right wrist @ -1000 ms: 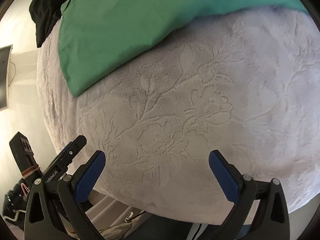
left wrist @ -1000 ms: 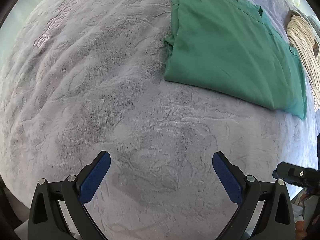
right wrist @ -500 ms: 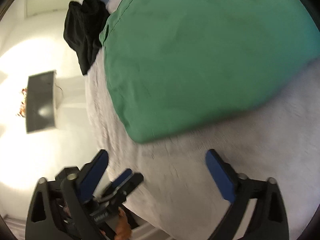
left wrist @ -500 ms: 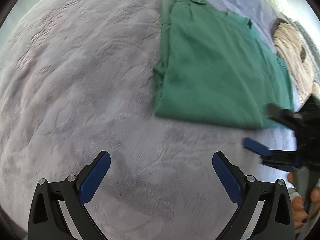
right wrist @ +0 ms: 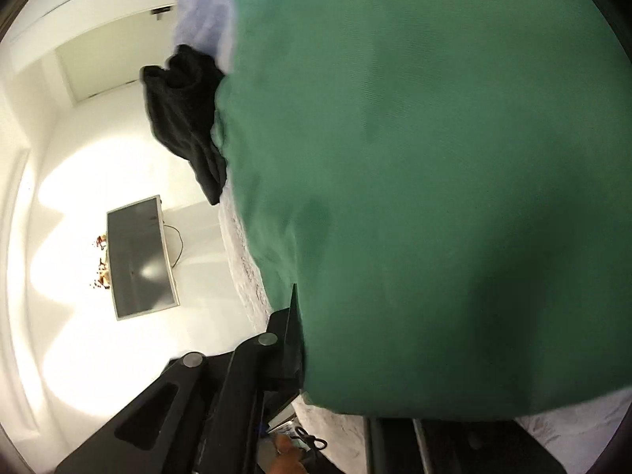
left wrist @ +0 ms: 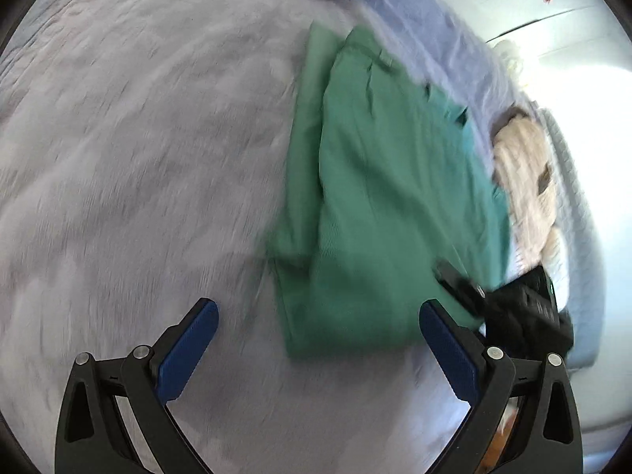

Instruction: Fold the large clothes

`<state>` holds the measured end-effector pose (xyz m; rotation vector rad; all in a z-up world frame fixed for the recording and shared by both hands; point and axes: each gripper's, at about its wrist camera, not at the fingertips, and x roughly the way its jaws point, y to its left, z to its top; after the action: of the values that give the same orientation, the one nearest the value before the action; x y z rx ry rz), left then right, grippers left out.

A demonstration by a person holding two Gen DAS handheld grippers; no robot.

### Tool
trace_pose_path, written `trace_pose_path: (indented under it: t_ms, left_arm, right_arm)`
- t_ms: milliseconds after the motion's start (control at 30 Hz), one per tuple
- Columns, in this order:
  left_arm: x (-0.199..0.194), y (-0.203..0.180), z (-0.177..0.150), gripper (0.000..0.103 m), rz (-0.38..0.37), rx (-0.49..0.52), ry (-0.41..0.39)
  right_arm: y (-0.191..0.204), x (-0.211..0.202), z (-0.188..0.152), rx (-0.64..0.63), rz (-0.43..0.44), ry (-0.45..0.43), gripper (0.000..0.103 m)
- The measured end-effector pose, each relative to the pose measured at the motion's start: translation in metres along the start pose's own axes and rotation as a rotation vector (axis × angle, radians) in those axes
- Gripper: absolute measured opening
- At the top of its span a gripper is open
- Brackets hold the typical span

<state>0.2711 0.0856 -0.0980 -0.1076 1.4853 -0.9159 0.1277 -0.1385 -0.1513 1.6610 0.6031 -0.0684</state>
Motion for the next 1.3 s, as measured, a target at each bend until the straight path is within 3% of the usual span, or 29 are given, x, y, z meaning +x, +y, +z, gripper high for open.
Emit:
trace_pose_path:
  t_ms: [167, 300, 400, 433, 467, 500, 567, 667, 700, 800, 833, 900, 1000, 1133, 1300]
  left_arm:
    - [0.023, -0.003, 0.034, 0.102, -0.195, -0.020, 0.076]
    - [0.049, -0.021, 0.055, 0.102, -0.304, -0.015, 0.123]
    - [0.068, -0.035, 0.056, 0.101, -0.232, 0.006, 0.137]
    - [0.074, -0.039, 0.057, 0.088, -0.187, 0.017, 0.136]
    - [0.078, -0.043, 0.057, 0.065, -0.120, 0.038, 0.134]
    - [0.081, -0.046, 0.057, 0.054, -0.054, 0.067, 0.130]
    - [0.079, -0.045, 0.059, 0.030, -0.033, 0.082, 0.121]
    - [0.072, -0.048, 0.061, 0.019, -0.036, 0.094, 0.088]
    - [0.069, -0.053, 0.059, 0.019, -0.017, 0.119, 0.070]
    - [0.057, -0.071, 0.056, 0.017, 0.046, 0.186, 0.011]
    - [0.052, -0.080, 0.055, 0.016, 0.054, 0.202, -0.013]
    - [0.041, -0.100, 0.056, 0.015, 0.059, 0.228, -0.056]
    - [0.023, -0.133, 0.053, 0.015, 0.046, 0.267, -0.106]
    - [0.015, -0.203, 0.047, 0.015, 0.053, 0.394, -0.158]
    - [0.032, -0.300, 0.036, 0.015, 0.050, 0.555, -0.187]
  right_arm:
    - [0.028, -0.017, -0.002, -0.085, 0.041, -0.020, 0.007]
    - [0.036, -0.015, -0.003, -0.135, 0.001, -0.006, 0.007]
    - [0.027, -0.010, -0.006, -0.130, -0.036, 0.021, 0.008]
    - [0.022, -0.008, -0.007, -0.114, -0.061, 0.047, 0.012]
    - [0.017, -0.007, -0.007, -0.102, -0.083, 0.070, 0.014]
    - [0.012, -0.003, -0.009, -0.089, -0.131, 0.123, 0.022]
    - [0.010, -0.006, -0.012, -0.107, -0.194, 0.193, 0.027]
    - [0.024, -0.038, -0.012, -0.262, -0.322, 0.202, 0.027]
    - [0.031, -0.052, -0.009, -0.311, -0.355, 0.163, 0.027]
    - [0.055, -0.094, 0.020, -0.440, -0.488, -0.012, 0.010]
    - [0.056, -0.098, 0.029, -0.452, -0.515, -0.034, 0.008]
    - [0.052, -0.098, 0.052, -0.470, -0.552, -0.043, 0.008]
    - [0.016, -0.067, 0.070, -0.455, -0.643, 0.058, 0.007]
    - [0.004, -0.065, 0.077, -0.418, -0.580, 0.064, 0.006]
    - [0.002, -0.106, 0.084, -0.375, -0.434, 0.094, 0.007]
